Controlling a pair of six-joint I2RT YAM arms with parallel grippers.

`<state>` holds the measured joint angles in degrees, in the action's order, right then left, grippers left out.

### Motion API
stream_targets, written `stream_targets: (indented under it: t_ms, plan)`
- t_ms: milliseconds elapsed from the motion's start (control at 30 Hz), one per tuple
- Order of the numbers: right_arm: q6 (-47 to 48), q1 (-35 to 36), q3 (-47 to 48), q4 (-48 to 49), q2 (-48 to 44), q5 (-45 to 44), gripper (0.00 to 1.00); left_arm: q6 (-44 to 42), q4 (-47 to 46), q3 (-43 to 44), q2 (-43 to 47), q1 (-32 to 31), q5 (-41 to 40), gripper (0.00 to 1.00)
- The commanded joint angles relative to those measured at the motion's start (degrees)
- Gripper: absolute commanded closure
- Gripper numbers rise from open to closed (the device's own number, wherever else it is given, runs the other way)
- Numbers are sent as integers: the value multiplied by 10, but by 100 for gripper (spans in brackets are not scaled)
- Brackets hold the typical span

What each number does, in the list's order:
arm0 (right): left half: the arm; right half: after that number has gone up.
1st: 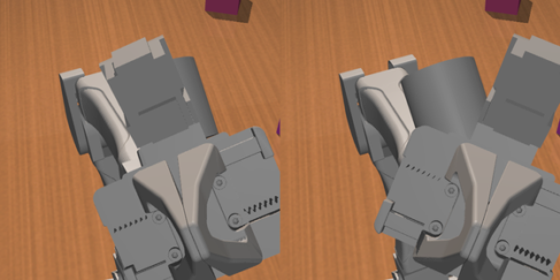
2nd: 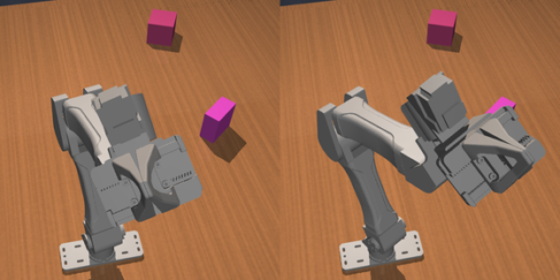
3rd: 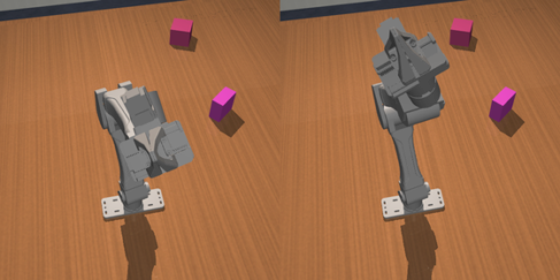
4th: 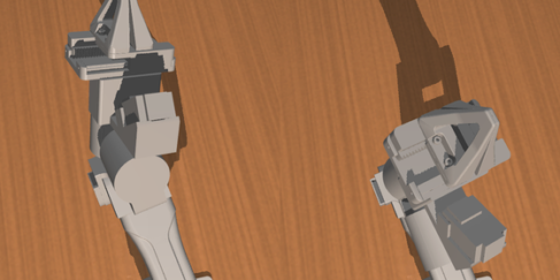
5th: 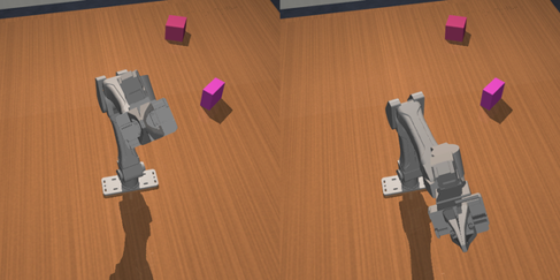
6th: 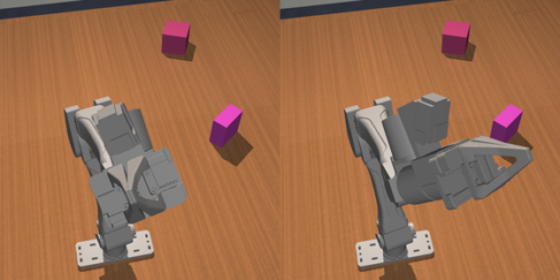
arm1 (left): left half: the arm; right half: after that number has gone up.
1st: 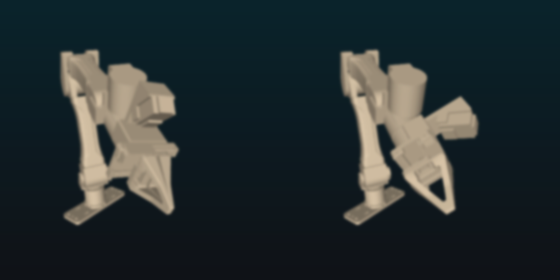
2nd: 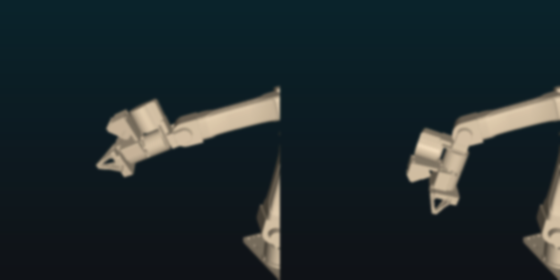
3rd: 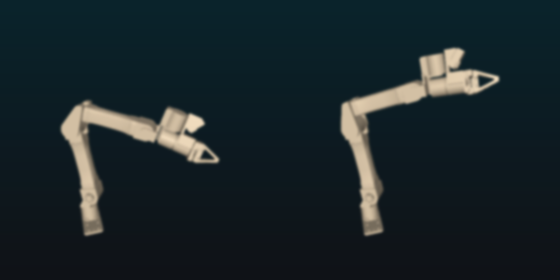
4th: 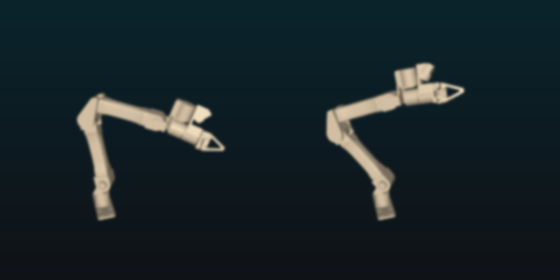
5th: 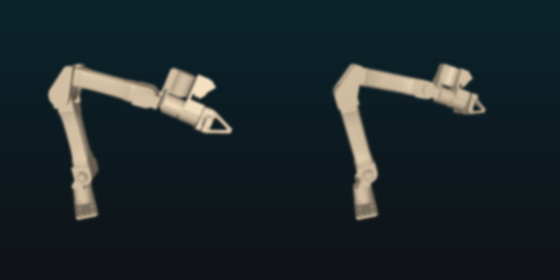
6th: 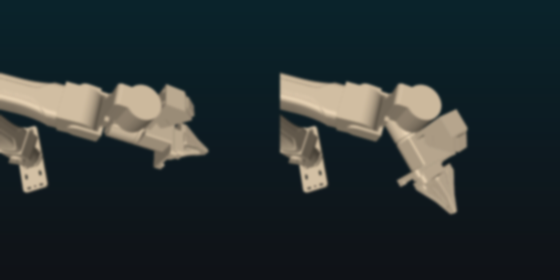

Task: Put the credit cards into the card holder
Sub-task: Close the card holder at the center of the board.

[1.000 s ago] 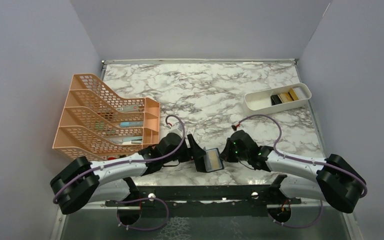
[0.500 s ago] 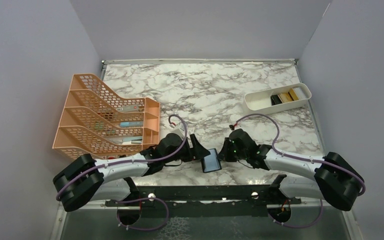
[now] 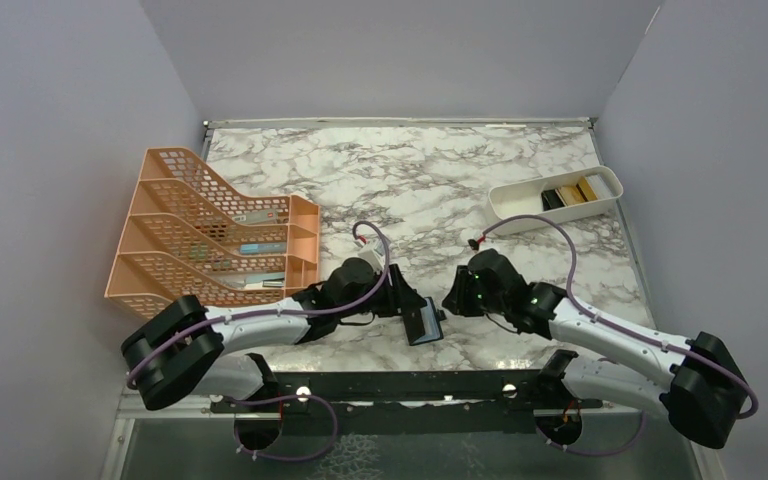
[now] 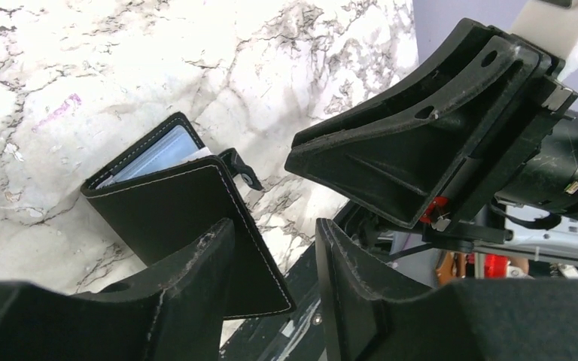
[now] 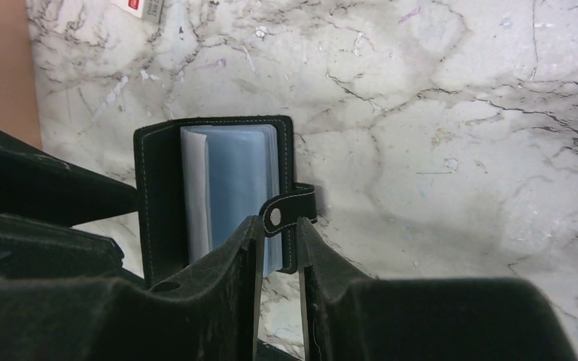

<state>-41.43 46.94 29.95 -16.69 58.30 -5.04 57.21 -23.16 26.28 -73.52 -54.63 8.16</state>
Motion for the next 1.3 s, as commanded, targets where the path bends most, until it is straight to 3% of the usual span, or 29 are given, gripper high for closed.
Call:
stream_targets:
  t_ms: [0, 200, 333, 800, 1067, 1267]
  plan:
    - [19, 4, 13, -20, -6, 1, 73, -28, -18, 12, -12, -4, 10, 63]
    - [27, 4, 8, 18, 22, 47, 72, -42, -17, 10, -27, -4, -3, 88]
    - [32, 4, 10, 31, 35, 59, 73, -52, -14, 17, -42, -3, -1, 93]
    - [43, 4, 21, 42, 69, 62, 69, -73, 10, 31, -68, -3, -9, 89]
    - [53, 4, 28, 51, 84, 85, 60, -85, 27, 36, -82, -3, -14, 89]
    - [46, 4, 26, 28, 84, 42, 73, -92, 37, 41, -99, -3, -15, 88]
